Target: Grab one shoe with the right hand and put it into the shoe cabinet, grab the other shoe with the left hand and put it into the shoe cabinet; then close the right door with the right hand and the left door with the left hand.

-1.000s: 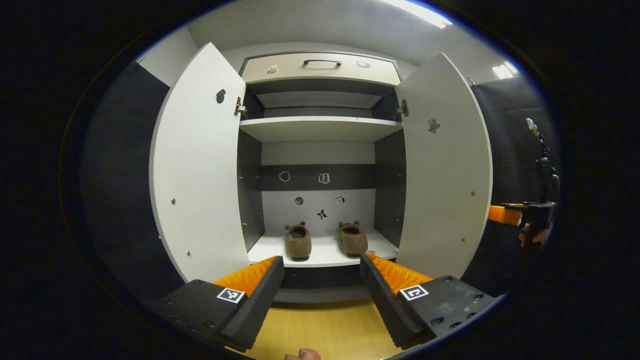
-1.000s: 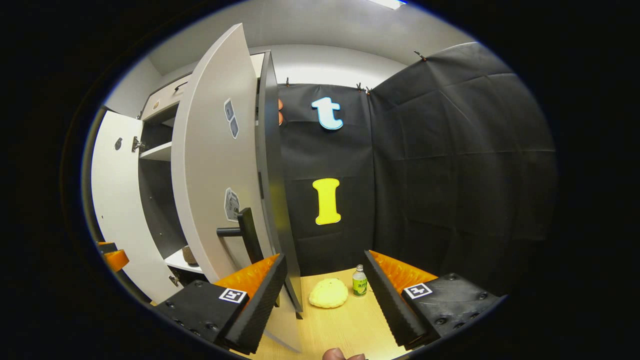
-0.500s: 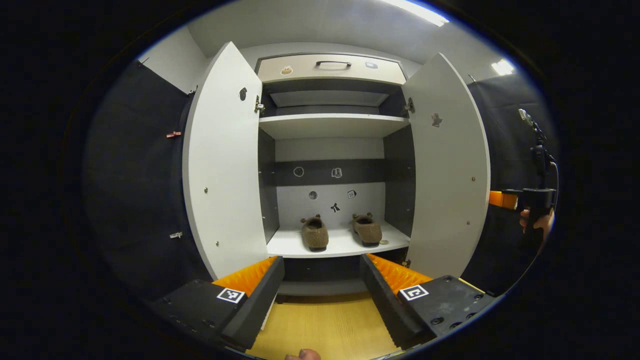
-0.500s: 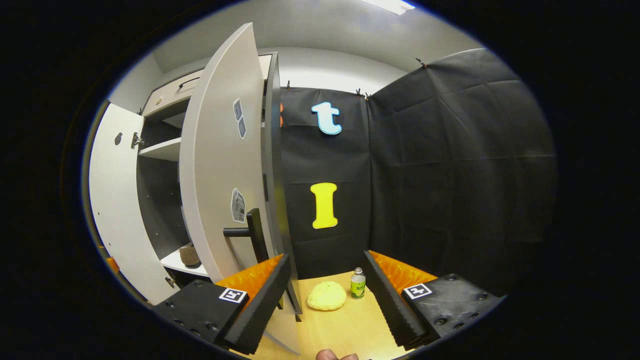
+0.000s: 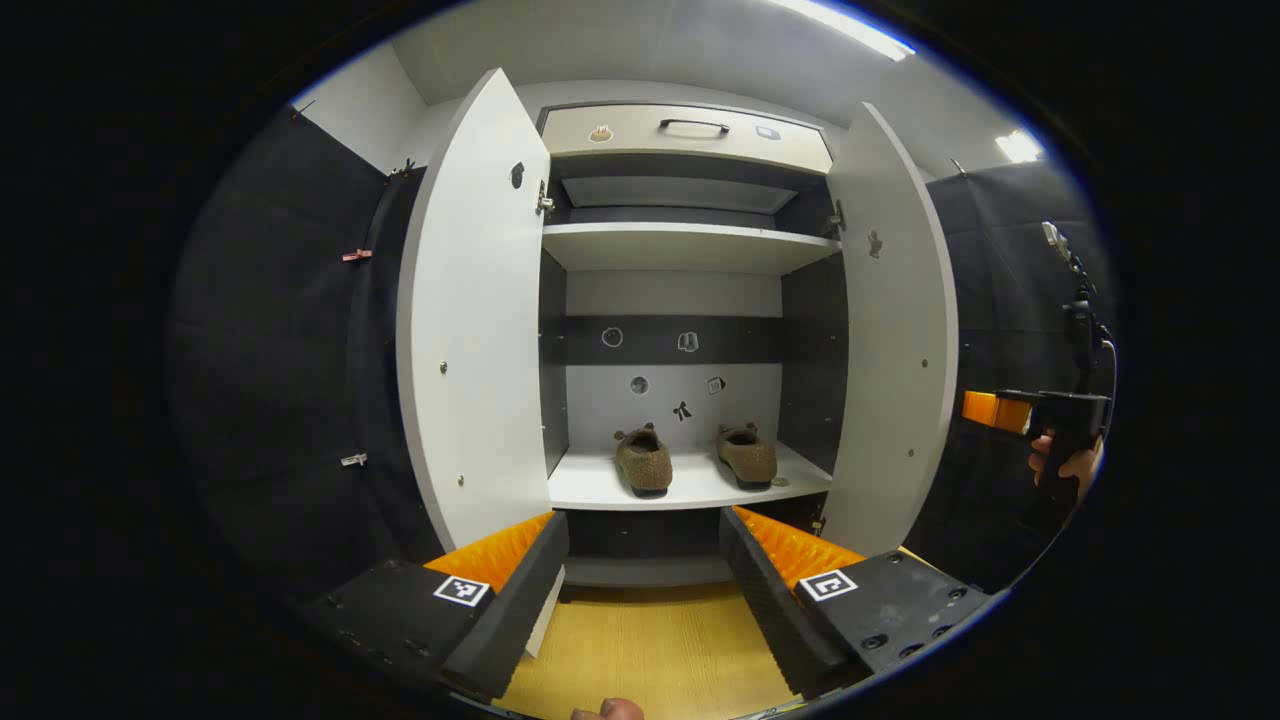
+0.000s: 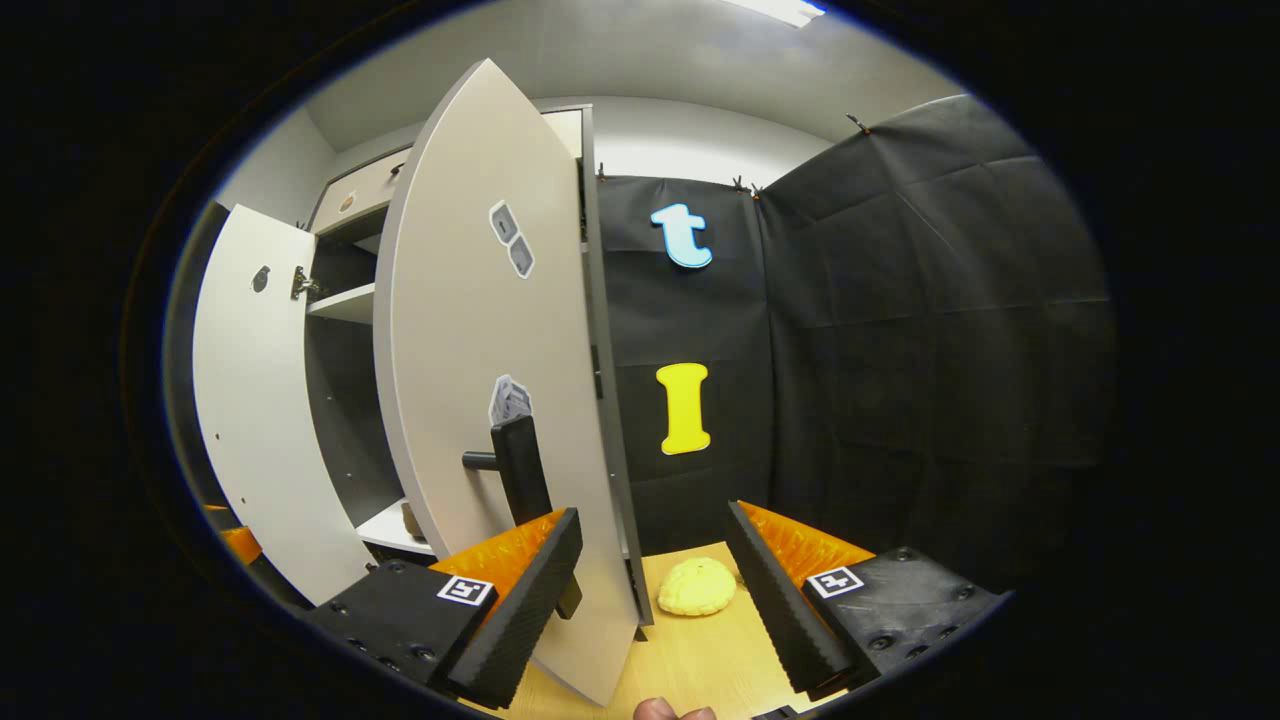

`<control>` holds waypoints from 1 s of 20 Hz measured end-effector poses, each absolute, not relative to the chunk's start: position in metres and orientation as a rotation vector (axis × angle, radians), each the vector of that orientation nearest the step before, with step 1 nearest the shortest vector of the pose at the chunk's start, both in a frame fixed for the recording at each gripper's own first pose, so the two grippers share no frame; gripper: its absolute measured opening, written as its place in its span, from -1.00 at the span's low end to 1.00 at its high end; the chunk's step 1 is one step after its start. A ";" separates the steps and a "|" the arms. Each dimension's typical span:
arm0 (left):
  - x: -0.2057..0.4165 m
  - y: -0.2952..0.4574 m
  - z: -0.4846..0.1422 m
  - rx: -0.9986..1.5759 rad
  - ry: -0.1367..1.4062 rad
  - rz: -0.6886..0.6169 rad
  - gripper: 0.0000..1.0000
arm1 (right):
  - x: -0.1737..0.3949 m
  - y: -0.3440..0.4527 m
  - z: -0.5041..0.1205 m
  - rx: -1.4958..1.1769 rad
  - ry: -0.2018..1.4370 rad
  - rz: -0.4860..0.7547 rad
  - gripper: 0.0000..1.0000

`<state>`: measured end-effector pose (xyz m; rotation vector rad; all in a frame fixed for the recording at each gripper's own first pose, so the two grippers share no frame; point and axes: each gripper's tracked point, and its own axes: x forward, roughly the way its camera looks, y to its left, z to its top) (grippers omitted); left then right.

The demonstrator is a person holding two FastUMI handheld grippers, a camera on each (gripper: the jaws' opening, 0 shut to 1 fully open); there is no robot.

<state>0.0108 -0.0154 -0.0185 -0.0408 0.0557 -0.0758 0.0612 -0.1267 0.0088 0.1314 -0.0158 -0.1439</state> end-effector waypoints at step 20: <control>-0.001 0.100 -0.033 -0.064 0.104 0.062 0.93 | 0.078 0.055 -0.013 0.113 0.072 0.176 0.96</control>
